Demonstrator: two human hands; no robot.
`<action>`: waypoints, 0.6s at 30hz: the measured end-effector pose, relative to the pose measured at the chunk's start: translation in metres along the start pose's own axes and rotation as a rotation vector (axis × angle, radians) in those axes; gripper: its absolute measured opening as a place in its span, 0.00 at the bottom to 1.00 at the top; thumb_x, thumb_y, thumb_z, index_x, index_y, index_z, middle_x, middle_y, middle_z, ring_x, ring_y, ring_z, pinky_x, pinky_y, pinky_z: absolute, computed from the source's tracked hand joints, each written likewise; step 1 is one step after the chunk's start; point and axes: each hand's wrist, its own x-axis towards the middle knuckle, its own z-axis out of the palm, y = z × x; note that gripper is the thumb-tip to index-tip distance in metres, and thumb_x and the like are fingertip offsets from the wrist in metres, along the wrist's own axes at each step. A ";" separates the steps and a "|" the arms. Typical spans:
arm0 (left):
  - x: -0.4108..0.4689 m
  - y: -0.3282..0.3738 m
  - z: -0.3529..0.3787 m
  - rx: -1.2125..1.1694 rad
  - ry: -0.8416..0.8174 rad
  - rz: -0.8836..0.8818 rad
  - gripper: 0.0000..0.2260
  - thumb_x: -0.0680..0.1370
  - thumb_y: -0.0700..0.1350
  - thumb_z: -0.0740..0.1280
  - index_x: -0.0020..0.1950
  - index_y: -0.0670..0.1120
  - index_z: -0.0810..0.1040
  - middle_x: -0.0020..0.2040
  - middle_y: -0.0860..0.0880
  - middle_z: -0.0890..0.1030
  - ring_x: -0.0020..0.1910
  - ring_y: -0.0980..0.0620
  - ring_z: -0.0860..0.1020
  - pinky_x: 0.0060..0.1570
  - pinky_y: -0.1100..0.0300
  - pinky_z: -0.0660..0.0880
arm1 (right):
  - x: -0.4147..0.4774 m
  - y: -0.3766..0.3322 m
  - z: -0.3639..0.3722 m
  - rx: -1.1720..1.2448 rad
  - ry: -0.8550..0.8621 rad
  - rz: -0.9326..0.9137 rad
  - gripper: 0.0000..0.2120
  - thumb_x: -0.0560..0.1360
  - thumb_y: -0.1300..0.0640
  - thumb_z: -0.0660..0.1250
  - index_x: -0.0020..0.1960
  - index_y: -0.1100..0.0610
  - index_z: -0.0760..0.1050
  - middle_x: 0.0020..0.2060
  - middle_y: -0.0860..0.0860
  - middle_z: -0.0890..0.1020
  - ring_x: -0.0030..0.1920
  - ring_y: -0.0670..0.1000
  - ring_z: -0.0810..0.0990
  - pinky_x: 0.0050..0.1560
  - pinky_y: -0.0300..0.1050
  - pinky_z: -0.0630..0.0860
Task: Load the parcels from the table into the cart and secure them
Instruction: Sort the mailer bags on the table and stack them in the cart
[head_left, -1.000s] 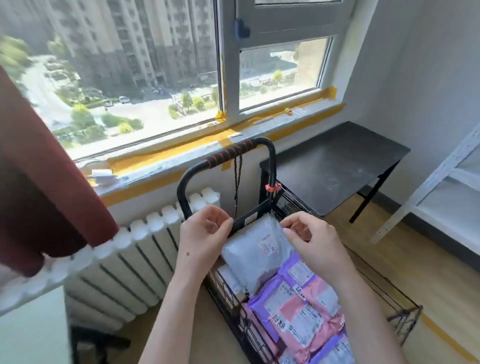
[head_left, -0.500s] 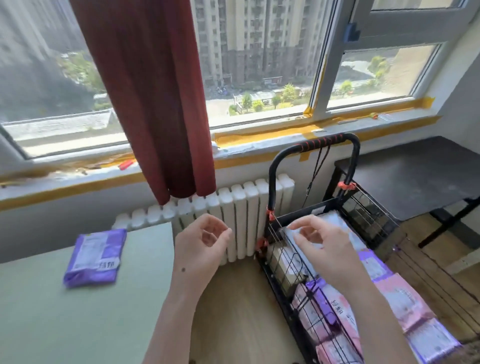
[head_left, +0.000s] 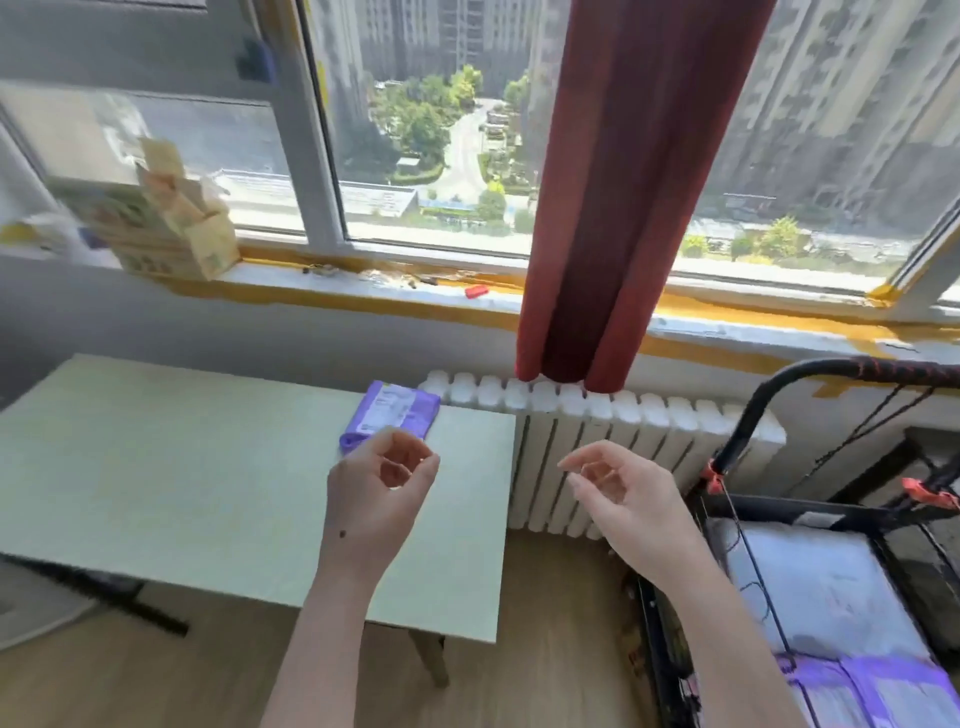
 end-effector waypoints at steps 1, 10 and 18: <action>0.005 -0.004 -0.005 0.001 0.028 -0.018 0.07 0.73 0.40 0.73 0.36 0.47 0.78 0.30 0.56 0.78 0.29 0.60 0.74 0.32 0.72 0.68 | 0.010 -0.003 0.005 0.008 -0.030 -0.012 0.06 0.77 0.56 0.67 0.48 0.44 0.78 0.38 0.42 0.79 0.41 0.39 0.76 0.41 0.36 0.74; 0.064 -0.031 -0.013 0.097 0.191 -0.099 0.06 0.72 0.39 0.72 0.37 0.46 0.78 0.32 0.53 0.79 0.29 0.59 0.72 0.32 0.70 0.68 | 0.105 -0.013 0.046 0.033 -0.199 -0.134 0.06 0.76 0.57 0.67 0.47 0.46 0.79 0.38 0.44 0.80 0.40 0.39 0.77 0.42 0.32 0.70; 0.096 -0.068 0.006 0.165 0.209 -0.227 0.06 0.73 0.39 0.72 0.37 0.45 0.78 0.31 0.52 0.78 0.27 0.60 0.72 0.31 0.72 0.68 | 0.160 -0.008 0.092 0.077 -0.326 -0.157 0.08 0.75 0.60 0.68 0.46 0.47 0.79 0.36 0.46 0.79 0.35 0.39 0.75 0.39 0.30 0.70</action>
